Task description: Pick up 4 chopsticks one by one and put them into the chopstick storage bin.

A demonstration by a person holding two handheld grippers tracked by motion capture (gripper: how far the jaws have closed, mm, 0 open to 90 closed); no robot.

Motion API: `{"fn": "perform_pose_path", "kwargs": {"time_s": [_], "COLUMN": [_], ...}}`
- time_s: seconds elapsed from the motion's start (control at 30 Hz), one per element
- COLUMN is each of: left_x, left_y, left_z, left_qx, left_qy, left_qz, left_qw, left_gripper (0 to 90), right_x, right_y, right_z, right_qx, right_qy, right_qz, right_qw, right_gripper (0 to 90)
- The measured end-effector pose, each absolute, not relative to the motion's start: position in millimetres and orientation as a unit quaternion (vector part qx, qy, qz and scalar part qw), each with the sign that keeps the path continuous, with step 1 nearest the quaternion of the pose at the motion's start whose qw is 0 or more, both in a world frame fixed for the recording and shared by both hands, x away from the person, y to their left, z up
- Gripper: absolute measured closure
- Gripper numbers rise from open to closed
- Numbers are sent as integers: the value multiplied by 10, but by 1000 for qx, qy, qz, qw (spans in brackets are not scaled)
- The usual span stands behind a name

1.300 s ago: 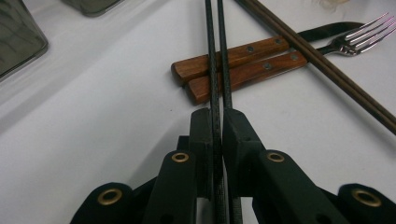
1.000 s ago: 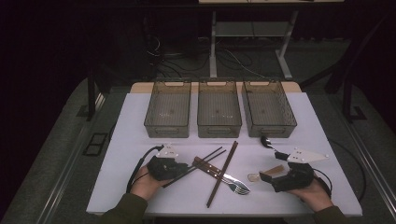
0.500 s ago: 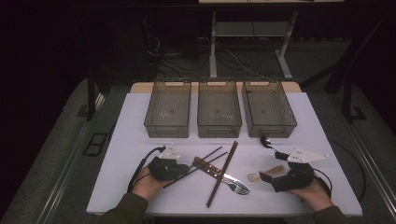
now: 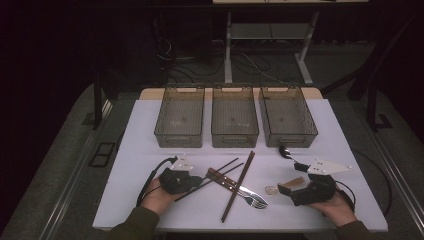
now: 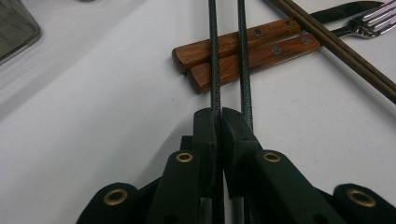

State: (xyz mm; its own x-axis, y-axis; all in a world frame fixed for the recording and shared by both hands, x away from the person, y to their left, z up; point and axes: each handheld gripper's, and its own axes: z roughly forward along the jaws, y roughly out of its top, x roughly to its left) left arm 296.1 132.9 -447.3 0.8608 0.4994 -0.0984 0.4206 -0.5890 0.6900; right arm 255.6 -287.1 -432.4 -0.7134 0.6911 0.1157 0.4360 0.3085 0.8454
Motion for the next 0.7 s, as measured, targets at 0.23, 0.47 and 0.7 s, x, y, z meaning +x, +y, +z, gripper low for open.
{"fn": "perform_pose_path", "kwargs": {"time_s": [0.23,0.47,0.7], "left_x": [2961,2943,2915], "left_y": [1346,1398,1464], "left_z": [-4459,-4394,-4334], "left_qx": [888,877,871], "left_qy": [260,264,273], "left_qz": [54,58,59], "left_qw": [376,396,405], "left_gripper": [850,850,850], "right_x": [2551,2553,2555], "right_y": [-2860,-2816,-2821], "right_z": [-4327,-4354,-4355], "right_qx": [351,347,347], "right_qy": [798,805,804], "right_qz": [470,463,464], "right_qw": [134,130,131], "right_gripper": [2,3,2]}}
